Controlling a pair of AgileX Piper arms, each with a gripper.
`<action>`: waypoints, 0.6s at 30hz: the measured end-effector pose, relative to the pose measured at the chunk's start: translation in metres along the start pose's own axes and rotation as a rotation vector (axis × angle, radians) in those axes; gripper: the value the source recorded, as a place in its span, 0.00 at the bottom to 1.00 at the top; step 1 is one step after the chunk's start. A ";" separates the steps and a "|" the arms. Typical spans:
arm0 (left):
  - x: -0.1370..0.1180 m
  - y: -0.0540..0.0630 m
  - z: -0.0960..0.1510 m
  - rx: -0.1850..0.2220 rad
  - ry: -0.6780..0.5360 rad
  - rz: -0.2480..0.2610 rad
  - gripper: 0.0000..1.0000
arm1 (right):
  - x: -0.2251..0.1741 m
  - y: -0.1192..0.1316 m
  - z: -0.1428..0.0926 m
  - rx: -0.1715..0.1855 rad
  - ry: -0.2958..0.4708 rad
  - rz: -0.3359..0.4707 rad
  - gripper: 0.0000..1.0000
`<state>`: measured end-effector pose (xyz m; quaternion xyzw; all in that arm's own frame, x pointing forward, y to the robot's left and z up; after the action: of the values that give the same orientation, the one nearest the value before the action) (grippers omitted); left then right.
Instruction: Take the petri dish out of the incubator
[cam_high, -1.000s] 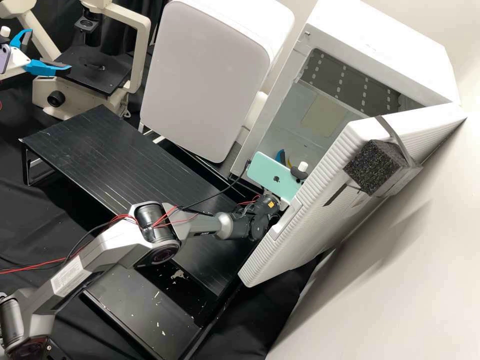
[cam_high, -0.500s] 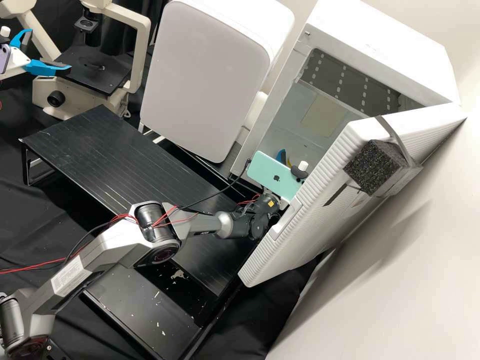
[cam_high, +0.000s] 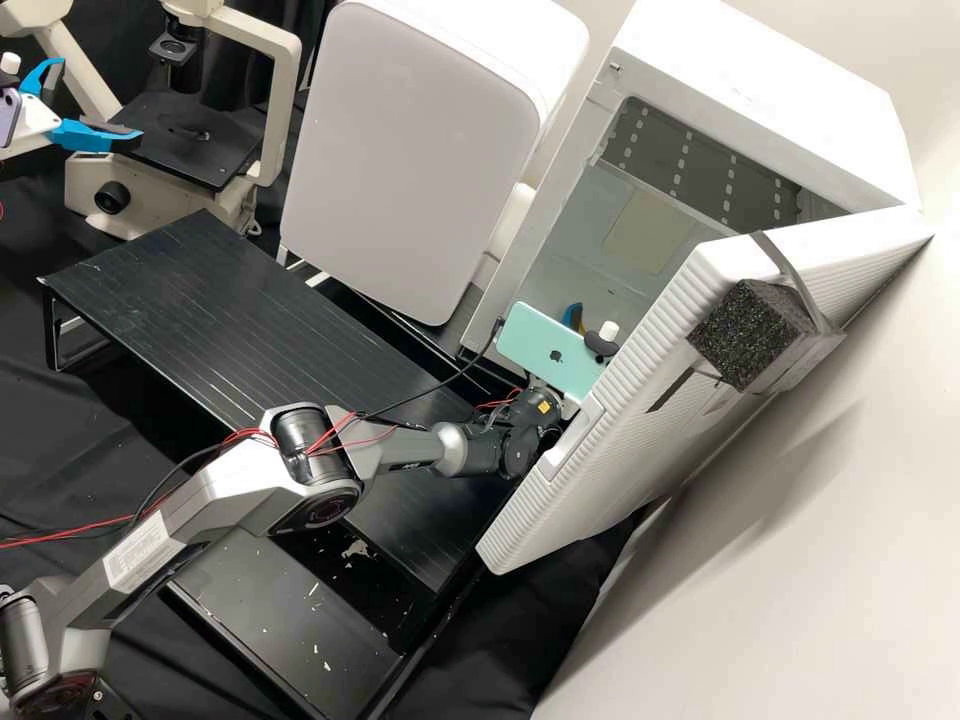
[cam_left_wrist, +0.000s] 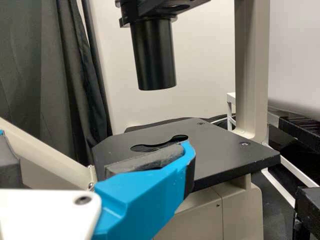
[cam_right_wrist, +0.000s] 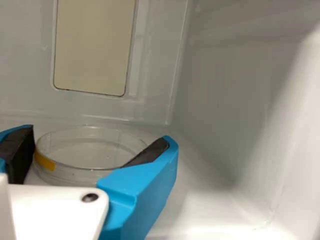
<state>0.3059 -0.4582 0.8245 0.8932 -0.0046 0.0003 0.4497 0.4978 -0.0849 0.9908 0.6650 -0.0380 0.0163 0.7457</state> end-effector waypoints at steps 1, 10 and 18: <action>0.000 0.000 0.000 0.000 0.000 0.000 1.00 | 0.000 0.000 0.000 -0.001 0.001 0.001 0.00; 0.000 0.000 0.000 0.000 0.000 0.000 1.00 | 0.003 0.001 0.001 0.004 0.003 0.009 0.00; 0.000 0.000 0.000 0.000 0.000 0.000 1.00 | 0.003 0.001 0.001 0.010 0.002 0.012 0.00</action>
<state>0.3059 -0.4582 0.8245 0.8932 -0.0046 0.0003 0.4497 0.5005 -0.0863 0.9920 0.6683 -0.0410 0.0217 0.7425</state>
